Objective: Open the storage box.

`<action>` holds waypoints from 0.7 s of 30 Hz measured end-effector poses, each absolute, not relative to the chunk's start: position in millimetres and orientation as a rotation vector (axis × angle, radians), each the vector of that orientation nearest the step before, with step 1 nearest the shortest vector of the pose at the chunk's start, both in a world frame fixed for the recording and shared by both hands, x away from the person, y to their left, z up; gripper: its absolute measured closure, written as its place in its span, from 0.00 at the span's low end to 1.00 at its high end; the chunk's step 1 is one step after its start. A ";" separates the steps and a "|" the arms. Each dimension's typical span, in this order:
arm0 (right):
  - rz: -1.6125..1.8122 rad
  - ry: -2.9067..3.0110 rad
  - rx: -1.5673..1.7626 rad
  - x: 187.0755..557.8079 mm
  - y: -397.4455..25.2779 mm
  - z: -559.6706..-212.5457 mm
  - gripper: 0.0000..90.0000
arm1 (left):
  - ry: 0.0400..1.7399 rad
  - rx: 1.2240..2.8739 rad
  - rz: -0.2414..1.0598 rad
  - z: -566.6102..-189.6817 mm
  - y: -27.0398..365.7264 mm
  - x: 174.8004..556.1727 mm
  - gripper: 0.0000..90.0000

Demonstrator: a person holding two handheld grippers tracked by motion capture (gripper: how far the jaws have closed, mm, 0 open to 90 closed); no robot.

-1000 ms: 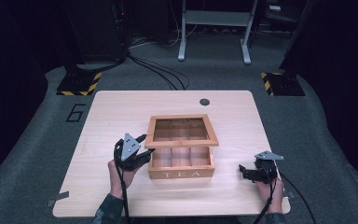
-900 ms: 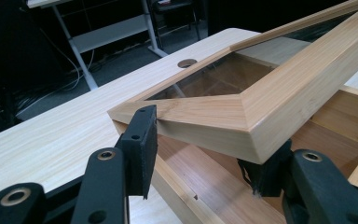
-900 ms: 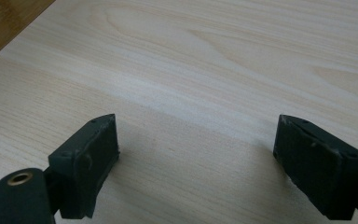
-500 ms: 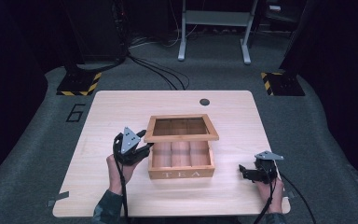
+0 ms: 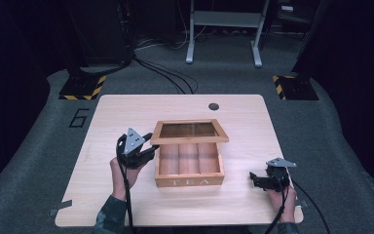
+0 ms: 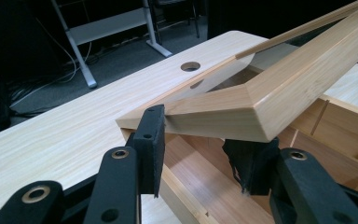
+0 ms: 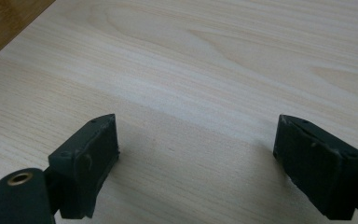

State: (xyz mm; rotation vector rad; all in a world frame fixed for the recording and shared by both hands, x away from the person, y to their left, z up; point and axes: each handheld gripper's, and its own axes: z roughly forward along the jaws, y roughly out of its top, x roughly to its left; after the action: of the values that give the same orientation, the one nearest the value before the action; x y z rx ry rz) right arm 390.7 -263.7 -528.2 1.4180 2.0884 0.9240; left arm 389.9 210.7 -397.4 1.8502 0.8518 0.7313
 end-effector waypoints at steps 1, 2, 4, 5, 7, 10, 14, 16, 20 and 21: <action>0.924 2.088 1.418 390.7 -263.7 -528.2 0.15 | 0.852 1.850 0.731 -397.4 210.7 389.9 0.65; 0.924 2.088 1.418 390.7 -263.7 -528.2 0.15 | 0.853 1.841 0.728 -396.6 210.4 391.1 0.65; 0.924 2.088 1.418 390.7 -263.7 -528.2 0.15 | 0.858 1.839 0.727 -394.6 210.4 392.7 0.65; 0.924 2.089 1.417 390.7 -263.7 -528.2 0.15 | 0.857 1.843 0.728 -393.3 210.9 393.7 0.65; 0.924 2.088 1.418 390.7 -263.7 -528.2 0.15 | 0.860 1.843 0.720 -390.1 211.1 396.1 0.65; 0.924 2.088 1.418 390.7 -263.7 -528.2 0.15 | 0.863 1.842 0.724 -387.8 210.6 398.0 0.65; 0.924 2.088 1.418 390.7 -263.7 -528.2 0.15 | 0.863 1.852 0.711 -382.2 211.2 402.5 0.66; 0.924 2.088 1.418 390.7 -263.7 -528.2 0.15 | 0.863 1.863 0.705 -378.3 211.5 405.1 0.66; 0.928 2.078 1.429 390.8 -263.0 -528.3 0.15 | 0.865 1.863 0.700 -373.0 211.8 410.5 0.66; 0.929 2.081 1.427 390.7 -263.1 -528.2 0.15 | 0.868 1.870 0.691 -371.5 211.8 411.2 0.66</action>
State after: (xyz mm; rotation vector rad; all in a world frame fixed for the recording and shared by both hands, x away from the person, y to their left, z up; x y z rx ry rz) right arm 390.7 -263.1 -528.2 1.4269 2.0809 0.9286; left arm 411.2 211.8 -371.5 1.8697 0.8678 0.6914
